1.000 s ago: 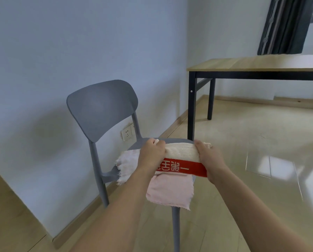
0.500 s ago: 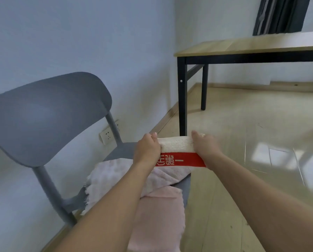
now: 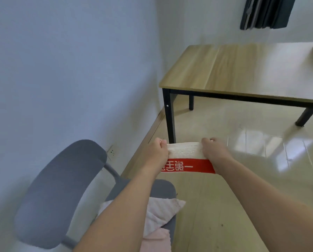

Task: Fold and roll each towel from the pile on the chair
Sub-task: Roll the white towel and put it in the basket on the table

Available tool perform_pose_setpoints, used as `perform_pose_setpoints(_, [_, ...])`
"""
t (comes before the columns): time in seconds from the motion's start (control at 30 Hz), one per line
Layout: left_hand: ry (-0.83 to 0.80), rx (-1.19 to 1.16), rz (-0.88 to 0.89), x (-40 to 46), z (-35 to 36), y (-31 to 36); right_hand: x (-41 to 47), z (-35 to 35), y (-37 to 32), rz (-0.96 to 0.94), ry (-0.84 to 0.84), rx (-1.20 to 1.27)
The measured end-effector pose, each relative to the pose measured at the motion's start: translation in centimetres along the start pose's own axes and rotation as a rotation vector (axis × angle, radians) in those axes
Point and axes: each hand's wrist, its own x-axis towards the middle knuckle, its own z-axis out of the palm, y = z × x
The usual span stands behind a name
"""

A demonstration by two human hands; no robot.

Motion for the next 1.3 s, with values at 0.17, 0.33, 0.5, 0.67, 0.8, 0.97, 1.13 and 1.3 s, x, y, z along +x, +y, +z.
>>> perform_pose_setpoints(0.17, [0.064,-0.059,0.048,-5.1,-12.2,15.0,-8.7,-10.6,-16.2,-0.009,-0.015,-0.043])
perform_pose_setpoints(0.33, [0.174,-0.106,0.078,-9.6,-17.7,24.3,-15.1,-18.9,-24.4,-0.044,-0.012,-0.164])
perform_pose_setpoints(0.5, [0.200,-0.141,0.075,-13.1,-14.7,29.6,-16.5,-25.6,-23.3,-0.171,0.032,-0.257])
perform_pose_setpoints(0.67, [0.269,-0.129,0.068,-15.3,-11.3,35.1,-15.3,-31.8,-22.0,-0.221,-0.035,-0.261])
perform_pose_setpoints(0.8, [0.309,-0.177,-0.004,-15.5,-9.9,38.3,-13.0,-34.3,-21.6,-0.203,-0.094,-0.202])
perform_pose_setpoints(0.97, [0.314,-0.323,-0.020,-13.0,-7.9,43.1,-8.7,-37.6,-21.7,-0.159,-0.093,-0.040])
perform_pose_setpoints(1.13, [0.236,-0.362,-0.012,-10.5,-1.5,48.8,-3.4,-44.8,-19.8,-0.095,-0.102,-0.030])
perform_pose_setpoints(1.3, [0.260,-0.357,-0.024,-10.0,7.0,55.3,2.6,-53.7,-17.8,-0.180,-0.046,-0.061])
